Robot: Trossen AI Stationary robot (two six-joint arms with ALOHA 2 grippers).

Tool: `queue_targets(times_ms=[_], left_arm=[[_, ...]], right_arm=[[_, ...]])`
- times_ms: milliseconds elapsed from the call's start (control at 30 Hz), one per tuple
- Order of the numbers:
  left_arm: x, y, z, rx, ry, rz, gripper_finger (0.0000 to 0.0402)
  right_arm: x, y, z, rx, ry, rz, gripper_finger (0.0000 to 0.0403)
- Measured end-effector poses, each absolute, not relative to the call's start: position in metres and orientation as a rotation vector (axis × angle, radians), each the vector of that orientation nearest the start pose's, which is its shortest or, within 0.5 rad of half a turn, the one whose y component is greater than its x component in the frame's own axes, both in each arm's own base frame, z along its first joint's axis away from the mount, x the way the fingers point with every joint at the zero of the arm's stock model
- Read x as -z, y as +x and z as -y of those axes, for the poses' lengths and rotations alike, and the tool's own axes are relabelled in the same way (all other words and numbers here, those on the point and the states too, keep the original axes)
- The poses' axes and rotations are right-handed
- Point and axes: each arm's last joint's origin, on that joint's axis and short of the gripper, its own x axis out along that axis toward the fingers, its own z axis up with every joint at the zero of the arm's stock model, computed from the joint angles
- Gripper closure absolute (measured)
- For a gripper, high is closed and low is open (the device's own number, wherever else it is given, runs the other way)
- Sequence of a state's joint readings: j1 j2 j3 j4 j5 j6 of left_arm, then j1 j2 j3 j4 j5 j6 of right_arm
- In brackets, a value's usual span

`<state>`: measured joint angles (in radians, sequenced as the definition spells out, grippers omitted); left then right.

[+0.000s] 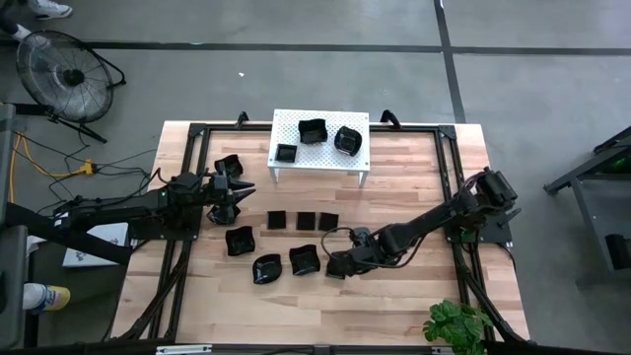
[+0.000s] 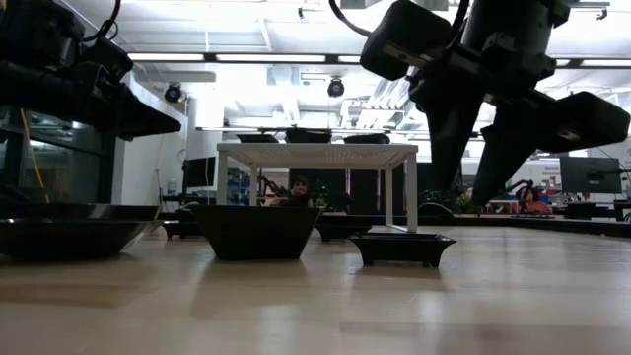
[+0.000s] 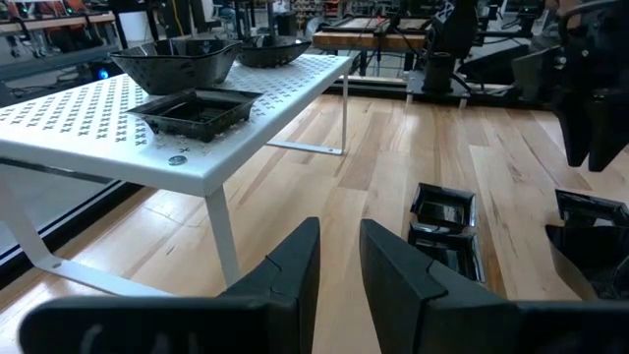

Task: Pick & Place Mini shaped plates
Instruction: Stack the square plate on top of the other square plate on the shelf

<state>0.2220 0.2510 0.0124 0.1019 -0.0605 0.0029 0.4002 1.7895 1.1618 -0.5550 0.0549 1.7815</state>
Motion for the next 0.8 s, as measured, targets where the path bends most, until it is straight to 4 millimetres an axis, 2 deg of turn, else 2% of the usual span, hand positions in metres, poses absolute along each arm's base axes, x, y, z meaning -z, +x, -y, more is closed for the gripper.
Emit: queue_targets(times_ms=[333, 800], left_arm=[[-0.156, 0.109, -0.026, -0.282, -0.008, -0.137, 0.0328], [-0.156, 0.109, -0.026, -0.282, -0.008, -0.138, 0.0328]], right_arm=[[-0.159, 0.326, -0.141, 0.791, 1.294, -1.034, 0.0269], [-0.148, 0.333, -0.144, 0.782, 1.296, -0.994, 0.0269]])
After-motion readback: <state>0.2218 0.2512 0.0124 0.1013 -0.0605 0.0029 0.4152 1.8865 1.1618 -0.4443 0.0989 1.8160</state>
